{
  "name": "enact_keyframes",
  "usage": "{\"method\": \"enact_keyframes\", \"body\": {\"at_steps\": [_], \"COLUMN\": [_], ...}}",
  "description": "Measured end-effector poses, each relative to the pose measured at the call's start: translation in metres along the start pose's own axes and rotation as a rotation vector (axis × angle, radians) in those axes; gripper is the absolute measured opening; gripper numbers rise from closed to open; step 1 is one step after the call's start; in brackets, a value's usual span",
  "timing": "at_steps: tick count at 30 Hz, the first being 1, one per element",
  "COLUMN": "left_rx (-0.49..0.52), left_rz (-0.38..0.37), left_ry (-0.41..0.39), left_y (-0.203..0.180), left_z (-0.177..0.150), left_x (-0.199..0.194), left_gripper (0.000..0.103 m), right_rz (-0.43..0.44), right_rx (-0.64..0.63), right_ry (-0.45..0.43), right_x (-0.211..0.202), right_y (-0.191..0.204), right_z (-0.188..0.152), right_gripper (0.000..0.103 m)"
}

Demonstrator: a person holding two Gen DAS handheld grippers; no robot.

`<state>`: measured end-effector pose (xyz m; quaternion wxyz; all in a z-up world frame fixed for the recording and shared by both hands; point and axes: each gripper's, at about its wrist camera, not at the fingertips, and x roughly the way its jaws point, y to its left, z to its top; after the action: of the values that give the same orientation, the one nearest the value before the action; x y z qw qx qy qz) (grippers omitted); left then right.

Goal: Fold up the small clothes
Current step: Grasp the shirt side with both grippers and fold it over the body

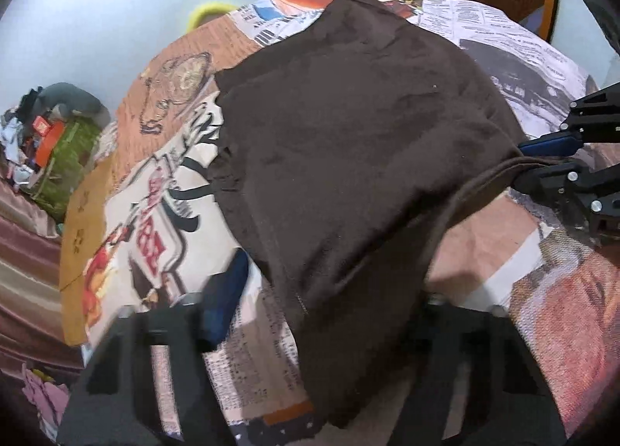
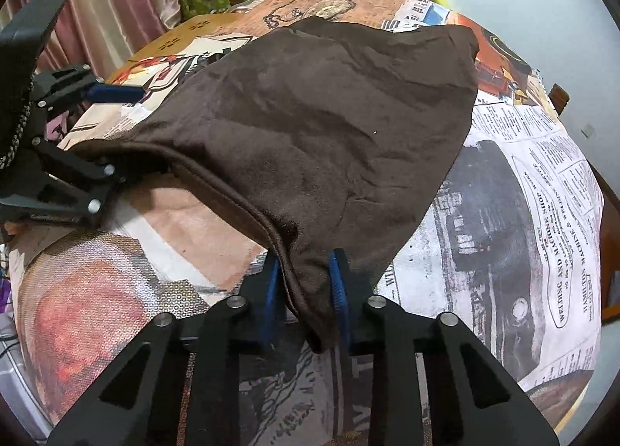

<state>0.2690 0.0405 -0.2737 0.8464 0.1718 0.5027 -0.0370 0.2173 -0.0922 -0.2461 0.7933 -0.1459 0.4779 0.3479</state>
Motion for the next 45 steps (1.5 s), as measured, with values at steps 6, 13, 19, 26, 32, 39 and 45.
{"method": "enact_keyframes", "body": {"at_steps": [6,13,19,26,32,39,45], "left_rx": [-0.025,-0.095,-0.130,-0.144,-0.128,-0.141,-0.157], "left_rz": [-0.026,-0.104,-0.145,-0.138,-0.131,-0.160,-0.162], "left_ry": [0.016,-0.003,-0.040,-0.095,-0.125,-0.102,-0.083], "left_y": [-0.002,0.012,0.022,0.036,0.046,0.065,0.082], "left_z": [0.002,-0.006,-0.010,0.003,0.031,0.070,0.108], "left_x": [0.002,-0.022,-0.053,-0.072,-0.073,-0.050,-0.020], "left_gripper": [0.020,0.009,0.009,0.009,0.009,0.010,0.011], "right_rz": [0.003,0.041,0.067,0.069,0.050,0.020,0.001], "right_rx": [-0.005,0.001,-0.028,-0.030,-0.014,0.002,0.008], "right_ry": [-0.012,-0.050,-0.077,-0.147,-0.196,-0.231,-0.248], "right_x": [-0.003,-0.016,-0.032,-0.056,-0.067,-0.066,-0.054], "right_y": [0.000,0.003,0.014,0.013,0.002,-0.022,-0.043], "right_z": [0.000,0.002,0.003,0.016,0.036,0.063,0.088], "right_gripper": [0.013,0.007,0.007,0.006,0.006,0.006,0.006]}}
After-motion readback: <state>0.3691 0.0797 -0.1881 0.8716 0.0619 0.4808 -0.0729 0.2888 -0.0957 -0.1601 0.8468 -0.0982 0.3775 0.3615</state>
